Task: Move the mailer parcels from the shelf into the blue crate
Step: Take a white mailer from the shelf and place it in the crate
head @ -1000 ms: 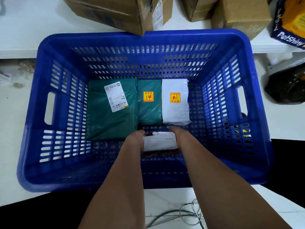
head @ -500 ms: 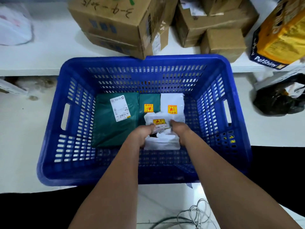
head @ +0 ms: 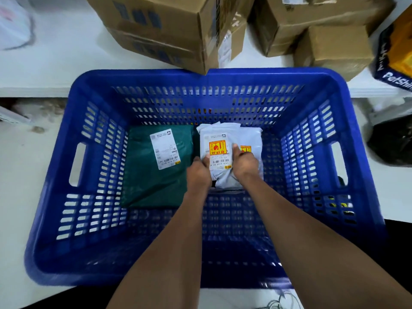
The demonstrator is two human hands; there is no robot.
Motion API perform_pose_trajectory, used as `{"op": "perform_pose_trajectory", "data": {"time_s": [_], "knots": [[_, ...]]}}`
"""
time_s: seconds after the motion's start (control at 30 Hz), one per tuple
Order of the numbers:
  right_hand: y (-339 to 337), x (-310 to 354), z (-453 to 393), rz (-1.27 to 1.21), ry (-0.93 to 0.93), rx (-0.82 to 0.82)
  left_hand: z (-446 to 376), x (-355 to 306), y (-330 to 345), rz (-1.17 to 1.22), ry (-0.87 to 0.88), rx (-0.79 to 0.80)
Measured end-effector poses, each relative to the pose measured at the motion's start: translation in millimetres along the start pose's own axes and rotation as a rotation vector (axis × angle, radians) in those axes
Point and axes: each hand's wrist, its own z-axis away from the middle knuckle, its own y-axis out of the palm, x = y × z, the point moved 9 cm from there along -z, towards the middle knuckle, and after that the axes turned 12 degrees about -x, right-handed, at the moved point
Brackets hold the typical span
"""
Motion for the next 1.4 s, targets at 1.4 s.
{"op": "perform_pose_trajectory", "data": {"time_s": [1.4], "knots": [[0, 37, -2, 0.195, 0.067, 0.154, -33, -4, -47, -0.61, 0.222, 0.107]]}}
